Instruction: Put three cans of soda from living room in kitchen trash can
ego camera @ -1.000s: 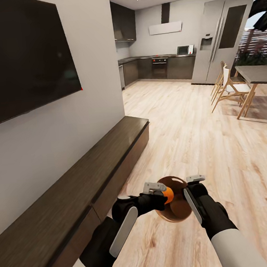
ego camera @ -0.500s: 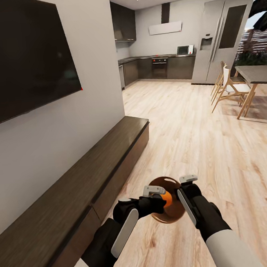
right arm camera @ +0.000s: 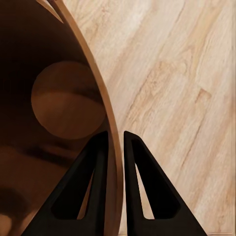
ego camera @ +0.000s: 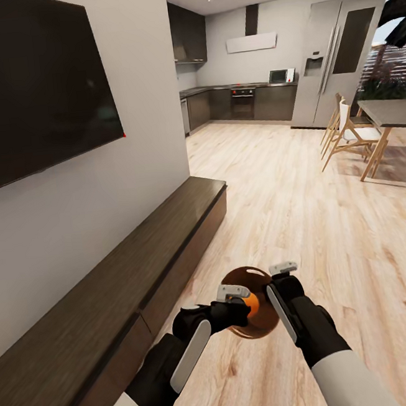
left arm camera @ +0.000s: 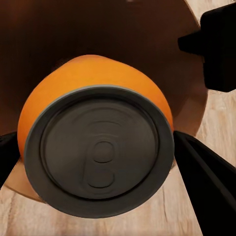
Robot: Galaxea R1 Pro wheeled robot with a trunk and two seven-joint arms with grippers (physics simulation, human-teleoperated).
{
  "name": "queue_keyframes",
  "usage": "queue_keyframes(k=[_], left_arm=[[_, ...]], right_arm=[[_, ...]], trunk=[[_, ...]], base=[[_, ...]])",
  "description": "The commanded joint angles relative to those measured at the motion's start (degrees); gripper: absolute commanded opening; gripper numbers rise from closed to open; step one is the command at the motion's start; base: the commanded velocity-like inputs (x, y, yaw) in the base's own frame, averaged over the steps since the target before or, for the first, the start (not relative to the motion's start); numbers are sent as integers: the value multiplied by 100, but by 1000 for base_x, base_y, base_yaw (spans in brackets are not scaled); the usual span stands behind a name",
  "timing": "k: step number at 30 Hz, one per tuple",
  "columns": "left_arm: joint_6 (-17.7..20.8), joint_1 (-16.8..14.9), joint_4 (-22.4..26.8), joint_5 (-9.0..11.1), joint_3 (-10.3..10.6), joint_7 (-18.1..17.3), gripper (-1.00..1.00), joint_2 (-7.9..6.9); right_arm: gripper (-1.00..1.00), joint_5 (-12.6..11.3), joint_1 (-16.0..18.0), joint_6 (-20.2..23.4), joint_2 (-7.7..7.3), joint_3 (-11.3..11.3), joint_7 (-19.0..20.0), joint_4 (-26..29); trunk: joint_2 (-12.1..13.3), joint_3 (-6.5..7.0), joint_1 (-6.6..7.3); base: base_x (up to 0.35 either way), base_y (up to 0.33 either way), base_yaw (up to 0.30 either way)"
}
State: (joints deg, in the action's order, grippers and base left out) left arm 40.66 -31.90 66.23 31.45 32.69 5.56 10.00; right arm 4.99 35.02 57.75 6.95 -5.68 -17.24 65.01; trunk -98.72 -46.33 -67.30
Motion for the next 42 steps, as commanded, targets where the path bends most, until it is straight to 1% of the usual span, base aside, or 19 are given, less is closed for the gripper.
queue_keyframes(k=[1,4,9,10,15,18,23,26,34,35,42], left_arm=[[-31,0,-28,2,2,-2,-100,0],[-180,0,-241,1,12,-2,-100,0],[-268,0,-359,2,17,-4,-100,0],[-271,0,-364,2,17,-6,-100,0],[-295,0,-401,2,18,-11,-100,0],[-359,0,-409,2,18,-11,-100,0],[-450,0,-428,2,22,-11,-100,0],[-487,0,-433,0,25,-11,-100,0],[-505,0,-443,-14,27,-11,-100,0],[-506,0,-443,-18,27,-11,100,0],[-519,0,-445,-24,27,-11,100,0]], right_arm=[[-100,-13,1,19,1,-3,25,24],[-100,-15,-3,89,5,-11,39,75],[-100,-20,-4,123,7,-51,51,102],[-100,-21,-4,125,7,-59,51,103],[-100,-24,-11,130,14,-245,56,107],[-100,-24,-12,136,16,-284,60,109],[-100,-25,-13,141,83,-340,61,121],[-100,-24,-13,146,97,-461,62,136],[-100,-24,-21,149,104,-535,63,308],[-100,-24,-22,150,104,-538,63,321],[-100,-24,-22,154,104,-540,63,343]], trunk=[[0,1,0],[0,1,0],[0,1,0],[0,1,0],[0,1,0],[0,1,0],[0,1,0],[0,1,0],[0,1,0],[0,1,0],[0,1,0]], base=[[0,0,0],[0,0,0],[0,0,0],[0,0,0],[0,0,0],[0,0,0],[0,0,0],[0,0,0],[0,0,0],[0,0,0],[0,0,0]])
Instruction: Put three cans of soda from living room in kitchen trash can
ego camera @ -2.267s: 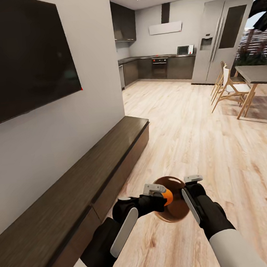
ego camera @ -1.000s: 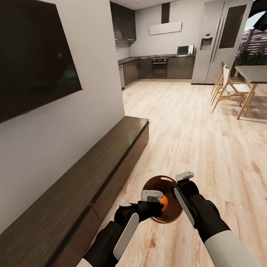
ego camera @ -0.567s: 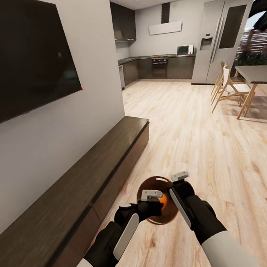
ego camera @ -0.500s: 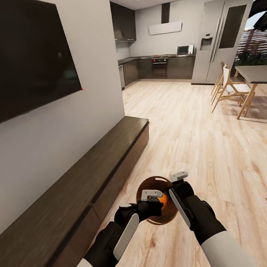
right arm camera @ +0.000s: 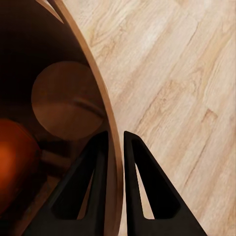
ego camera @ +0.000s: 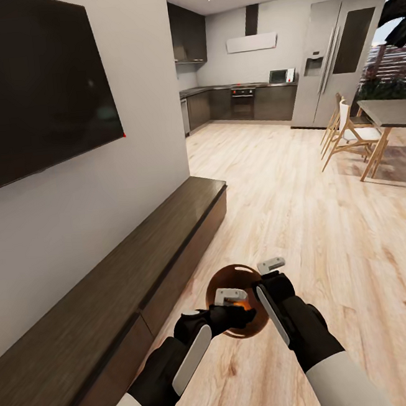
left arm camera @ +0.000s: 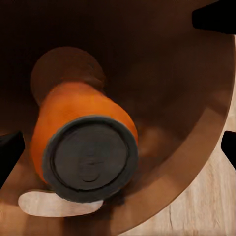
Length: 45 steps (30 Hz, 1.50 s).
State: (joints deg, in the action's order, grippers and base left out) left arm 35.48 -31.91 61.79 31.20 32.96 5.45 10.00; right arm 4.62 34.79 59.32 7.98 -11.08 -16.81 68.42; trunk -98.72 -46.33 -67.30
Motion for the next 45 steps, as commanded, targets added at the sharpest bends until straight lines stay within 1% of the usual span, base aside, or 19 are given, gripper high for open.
queue_keyframes(k=[1,9,16,18,19,20,21,22,23,27,32,33,34,35,36,38,40,41,45], left_arm=[[-3,0,0,0,0,0,100,0],[-30,0,7,-1,2,0,100,0],[-17,0,53,11,6,0,100,-2],[-11,0,85,14,8,2,100,-4],[-6,0,118,15,8,4,100,-8],[-5,2,136,16,8,3,100,-11],[-2,4,178,16,9,-3,100,-18],[1,5,200,18,9,-6,100,-21],[10,7,243,19,9,-10,100,-25],[26,8,302,18,9,-15,100,-32],[40,14,325,17,13,-20,100,-47],[42,15,325,17,14,-20,100,-49],[43,16,325,17,16,-20,100,-53],[44,16,323,17,14,-20,100,-54],[45,20,317,14,12,-19,100,-56],[46,23,294,13,11,-11,100,-58],[46,24,273,18,8,-7,100,-58],[50,24,260,21,-6,-5,100,-59],[61,24,232,30,-40,-2,100,-59]], right_arm=[[-100,13,2,0,1,1,20,3],[-100,13,2,68,-5,-2,35,11],[-100,10,3,68,-59,113,70,-25],[-100,11,7,68,-100,287,136,-83],[-100,15,13,68,-140,475,176,-157],[-100,16,18,68,-164,573,191,-205],[-100,18,33,68,-229,761,215,-314],[-100,19,39,68,-278,839,223,-366],[-100,15,48,68,-399,960,238,-453],[-100,8,61,68,-700,1108,350,-559],[-100,5,77,68,-1178,1191,840,-612],[-100,5,78,68,-1239,1220,913,-619],[-100,5,82,68,-1350,1334,1064,-628],[-100,6,91,68,-1396,1417,1142,-633],[-100,9,123,68,-1464,1604,1302,-659],[-100,11,188,68,-1543,1838,1559,-739],[-100,11,222,68,-1614,1933,1736,-825],[-100,12,244,68,-1702,1992,1925,-920],[-100,14,272,68,-1875,2064,2393,-1060]], trunk=[[0,1,0],[0,1,0],[0,1,0],[0,1,0],[0,1,0],[0,1,0],[0,1,0],[0,1,0],[0,1,0],[0,1,0],[0,1,0],[0,1,0],[0,1,0],[0,1,0],[0,1,0],[0,1,0],[0,1,0],[0,1,0],[0,1,0]], base=[[0,0,0],[0,0,0],[0,0,0],[0,0,0],[0,0,0],[0,0,0],[0,0,0],[0,0,0],[0,0,0],[0,0,0],[0,0,0],[0,0,0],[0,0,0],[0,0,0],[0,0,0],[0,0,0],[0,0,0],[0,0,0],[0,0,0]])
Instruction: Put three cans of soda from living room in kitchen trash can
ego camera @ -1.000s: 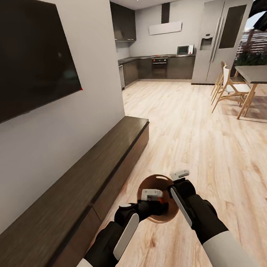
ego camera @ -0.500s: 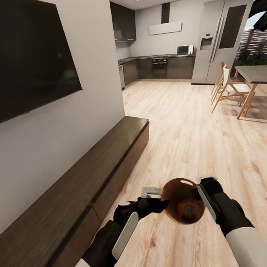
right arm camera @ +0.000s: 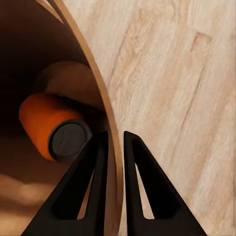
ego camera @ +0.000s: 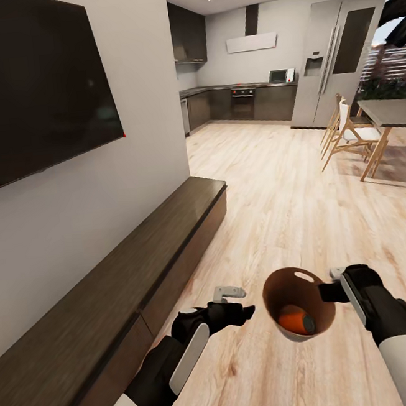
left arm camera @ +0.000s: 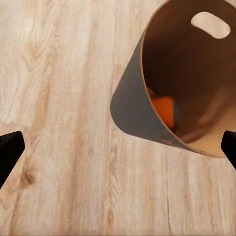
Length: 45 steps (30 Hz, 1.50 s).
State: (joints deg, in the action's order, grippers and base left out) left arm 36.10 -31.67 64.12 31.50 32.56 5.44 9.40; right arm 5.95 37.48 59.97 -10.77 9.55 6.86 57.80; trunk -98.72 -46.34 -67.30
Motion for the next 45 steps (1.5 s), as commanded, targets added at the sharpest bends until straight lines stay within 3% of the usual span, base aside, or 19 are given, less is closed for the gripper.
queue_keyframes(k=[1,4,5,8,17,20,25,40,45], left_arm=[[4,-2,-12,1,-11,22,100,0],[116,-10,-51,0,-19,496,100,2],[228,-16,-78,12,-20,801,100,6],[385,-100,-194,43,-28,1198,100,9],[503,-674,-1223,81,-80,1694,100,17],[512,-752,-1431,83,-103,2073,100,17],[554,-774,-1488,80,-112,2247,100,17],[583,-780,-1493,82,-110,2281,100,34],[578,-780,-1494,79,-108,2265,100,38]], right_arm=[[-100,-116,6,3,-50,15,147,-24],[-100,-113,11,3,-125,35,290,-55],[-100,-112,12,3,-138,40,314,-61],[-100,-110,13,3,-152,42,336,-70],[-100,-69,4,3,-161,39,350,-61],[-100,-61,-2,3,-162,39,353,-59],[-100,-58,-1,3,-169,39,359,-59],[-100,-107,-4,3,-165,26,372,-52],[-100,-105,-4,3,-168,27,596,-50]], trunk=[[0,1,0],[0,1,0],[0,1,0],[0,1,0],[0,1,0],[0,1,0],[0,1,0],[0,1,0],[0,1,0]], base=[[0,0,0],[0,0,0],[0,0,0],[0,0,0],[0,0,0],[0,0,-35],[0,0,-173],[0,0,-270],[46,15,-279]])
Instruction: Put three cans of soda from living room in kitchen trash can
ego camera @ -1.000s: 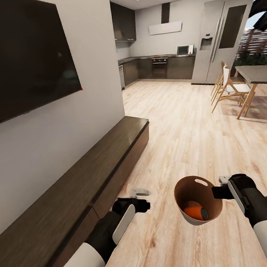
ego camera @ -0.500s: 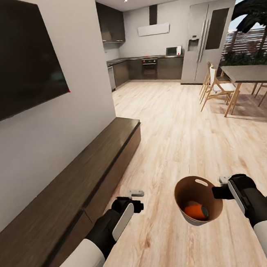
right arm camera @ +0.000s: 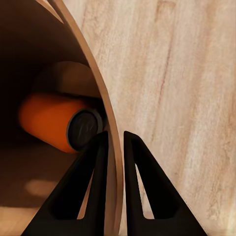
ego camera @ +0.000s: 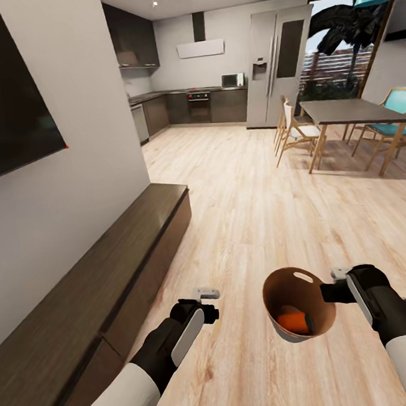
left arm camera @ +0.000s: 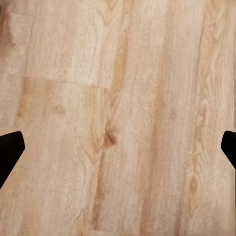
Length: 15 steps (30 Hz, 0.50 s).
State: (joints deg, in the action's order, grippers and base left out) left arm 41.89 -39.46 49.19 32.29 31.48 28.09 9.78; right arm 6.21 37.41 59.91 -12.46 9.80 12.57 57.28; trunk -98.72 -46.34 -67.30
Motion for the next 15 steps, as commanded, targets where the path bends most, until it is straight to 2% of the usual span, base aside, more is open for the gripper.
queue_keyframes(k=[1,6,15], left_arm=[[1,0,-2,-1,3,-8,100,2],[-2,0,-5,-6,7,-20,100,10],[-5,0,-5,-12,15,-43,100,15]], right_arm=[[-100,-118,3,9,0,0,110,2],[-100,-90,3,9,-2,-4,240,9],[-100,-87,3,9,-2,-4,268,15]], trunk=[[0,1,0],[0,1,0],[0,1,0]], base=[[200,79,-284],[287,49,-286],[339,-78,-286]])
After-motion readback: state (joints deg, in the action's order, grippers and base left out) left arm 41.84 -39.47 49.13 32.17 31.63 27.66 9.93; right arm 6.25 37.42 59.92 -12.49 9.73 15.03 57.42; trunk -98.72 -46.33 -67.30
